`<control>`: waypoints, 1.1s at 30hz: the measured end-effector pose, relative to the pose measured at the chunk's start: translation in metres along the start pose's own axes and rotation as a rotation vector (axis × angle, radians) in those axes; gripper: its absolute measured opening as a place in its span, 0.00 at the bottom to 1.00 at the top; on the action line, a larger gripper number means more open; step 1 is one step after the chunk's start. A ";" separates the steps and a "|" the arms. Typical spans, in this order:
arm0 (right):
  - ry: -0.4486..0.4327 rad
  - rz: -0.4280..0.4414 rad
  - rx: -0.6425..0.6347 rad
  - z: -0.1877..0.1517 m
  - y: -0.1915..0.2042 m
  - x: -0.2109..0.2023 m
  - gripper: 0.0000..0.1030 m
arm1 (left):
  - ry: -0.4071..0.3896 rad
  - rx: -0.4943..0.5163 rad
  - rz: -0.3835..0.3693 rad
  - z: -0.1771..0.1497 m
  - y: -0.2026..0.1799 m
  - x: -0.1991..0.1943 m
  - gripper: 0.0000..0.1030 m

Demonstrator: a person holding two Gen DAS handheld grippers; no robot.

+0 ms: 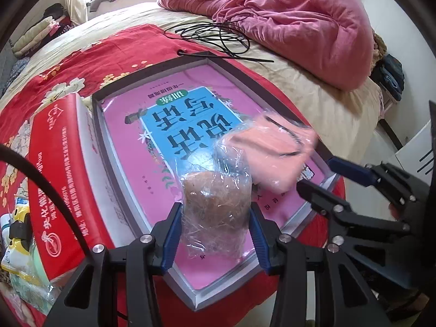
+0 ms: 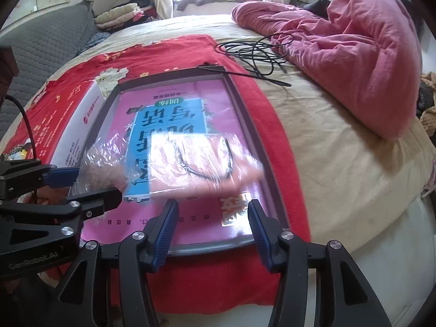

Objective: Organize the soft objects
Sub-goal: 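Release the pink packet onto the tray with the right tool while the left tool releases the clear bag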

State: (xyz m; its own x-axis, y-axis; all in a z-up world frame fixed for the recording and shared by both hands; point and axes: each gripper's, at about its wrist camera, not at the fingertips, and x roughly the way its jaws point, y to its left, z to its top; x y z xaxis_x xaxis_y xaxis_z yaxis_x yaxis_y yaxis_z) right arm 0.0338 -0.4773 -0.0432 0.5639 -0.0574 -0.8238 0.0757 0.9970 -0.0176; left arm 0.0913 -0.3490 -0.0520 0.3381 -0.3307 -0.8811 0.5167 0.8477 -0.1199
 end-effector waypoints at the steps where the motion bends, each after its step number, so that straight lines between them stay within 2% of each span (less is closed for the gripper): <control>1: -0.002 -0.006 0.000 0.000 -0.002 -0.002 0.54 | 0.000 0.001 0.004 0.000 0.000 0.001 0.46; 14: -0.038 -0.022 0.064 0.002 -0.017 -0.025 0.55 | 0.019 0.004 0.000 0.002 -0.002 0.004 0.48; 22: -0.051 -0.024 0.074 0.004 -0.017 -0.032 0.55 | -0.004 -0.007 -0.035 0.000 -0.001 -0.003 0.58; 26: -0.058 -0.027 0.081 0.004 -0.018 -0.034 0.55 | -0.005 -0.016 -0.038 -0.003 0.001 -0.007 0.60; 31: -0.061 -0.034 0.084 0.004 -0.018 -0.036 0.56 | -0.023 -0.043 -0.069 -0.008 0.007 -0.021 0.69; 33: -0.066 -0.038 0.084 0.005 -0.018 -0.038 0.60 | -0.036 -0.045 -0.073 -0.009 0.008 -0.028 0.69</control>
State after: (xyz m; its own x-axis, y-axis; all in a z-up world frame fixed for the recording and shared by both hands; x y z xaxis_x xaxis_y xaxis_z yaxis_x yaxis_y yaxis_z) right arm 0.0145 -0.4928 -0.0086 0.6124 -0.1016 -0.7840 0.1654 0.9862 0.0014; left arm 0.0785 -0.3287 -0.0325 0.3293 -0.4066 -0.8522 0.5054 0.8383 -0.2046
